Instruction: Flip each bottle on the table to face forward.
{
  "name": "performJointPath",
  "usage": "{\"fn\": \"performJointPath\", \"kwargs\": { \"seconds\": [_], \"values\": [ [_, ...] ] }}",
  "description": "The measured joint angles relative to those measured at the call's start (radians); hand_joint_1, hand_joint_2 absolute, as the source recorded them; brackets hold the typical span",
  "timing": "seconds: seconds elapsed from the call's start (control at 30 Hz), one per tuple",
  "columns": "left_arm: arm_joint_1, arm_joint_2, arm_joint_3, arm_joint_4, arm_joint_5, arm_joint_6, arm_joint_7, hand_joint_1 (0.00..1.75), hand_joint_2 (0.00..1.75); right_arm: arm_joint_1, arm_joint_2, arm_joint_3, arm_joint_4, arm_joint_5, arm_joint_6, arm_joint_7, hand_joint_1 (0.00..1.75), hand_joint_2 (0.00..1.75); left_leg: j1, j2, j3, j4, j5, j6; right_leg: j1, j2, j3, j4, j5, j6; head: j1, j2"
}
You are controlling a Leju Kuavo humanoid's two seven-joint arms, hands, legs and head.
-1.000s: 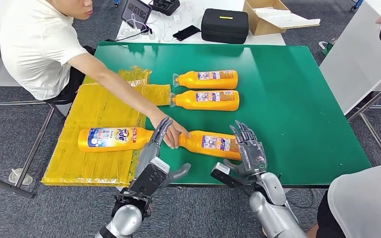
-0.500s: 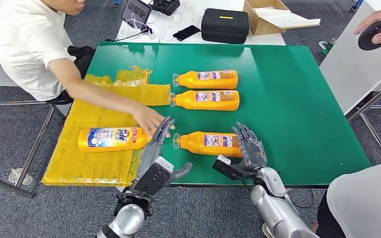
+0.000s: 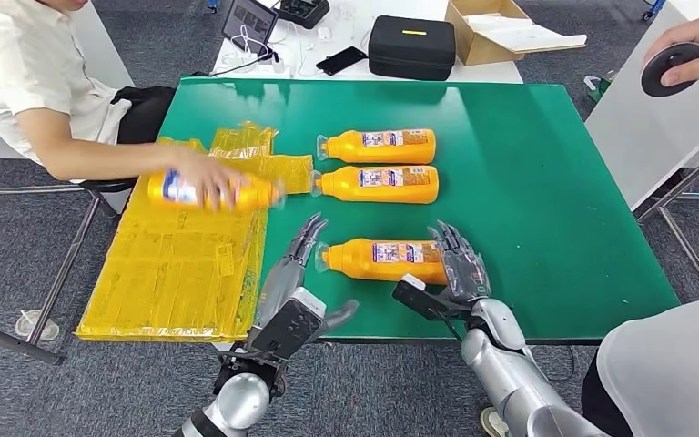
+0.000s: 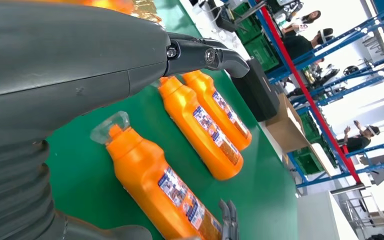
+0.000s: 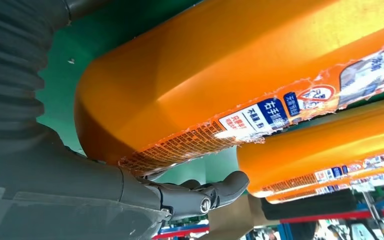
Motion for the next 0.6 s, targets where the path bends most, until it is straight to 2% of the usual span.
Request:
{"fn": "performJointPath", "kwargs": {
  "seconds": [0.13,0.17,0.27,0.3,0.43,0.6],
  "values": [
    [-0.005,-0.002,-0.005,0.003,0.012,-0.006,-0.002,0.00,1.75,-0.037,0.000,0.009,0.036,0.016,0.019,0.032,0.00,1.75,0.000,0.000,0.000,0.000,0.000,0.000,0.000,0.000,0.000,0.000,0.000,0.000,0.000,0.000],
    [-0.006,-0.003,-0.006,0.003,0.014,-0.006,-0.003,0.00,1.75,-0.045,0.000,0.011,0.044,0.020,0.022,0.037,0.37,1.75,0.000,0.000,0.001,0.000,0.000,0.000,0.000,0.000,0.000,0.000,0.000,0.000,0.000,0.000],
    [-0.010,-0.003,-0.012,0.003,0.017,-0.007,-0.006,0.00,1.75,-0.064,0.000,0.019,0.064,0.029,0.043,0.046,1.68,1.75,0.000,0.000,0.001,0.000,0.001,0.001,0.000,0.000,0.001,0.000,0.000,0.000,0.000,0.000],
    [-0.011,-0.003,-0.013,0.003,0.018,-0.007,-0.007,0.00,1.75,-0.069,0.000,0.022,0.069,0.030,0.056,0.049,1.75,1.75,0.000,0.000,0.001,0.000,0.001,0.001,0.000,0.000,0.001,0.000,0.000,0.000,0.000,0.000],
    [-0.014,-0.006,-0.017,0.004,0.028,-0.005,-0.014,0.00,1.75,-0.100,-0.003,0.032,0.088,0.029,0.129,0.072,1.75,1.75,0.000,0.002,0.003,0.000,0.000,0.001,0.000,0.001,0.002,0.000,0.000,0.000,0.000,0.000],
    [-0.017,-0.008,-0.021,0.009,0.033,-0.002,-0.019,0.00,1.75,-0.127,-0.010,0.042,0.112,0.037,0.156,0.090,1.75,1.75,0.000,0.001,0.004,0.000,0.000,0.001,0.000,0.001,0.003,0.000,0.000,0.000,0.000,0.000]
  ]
}}
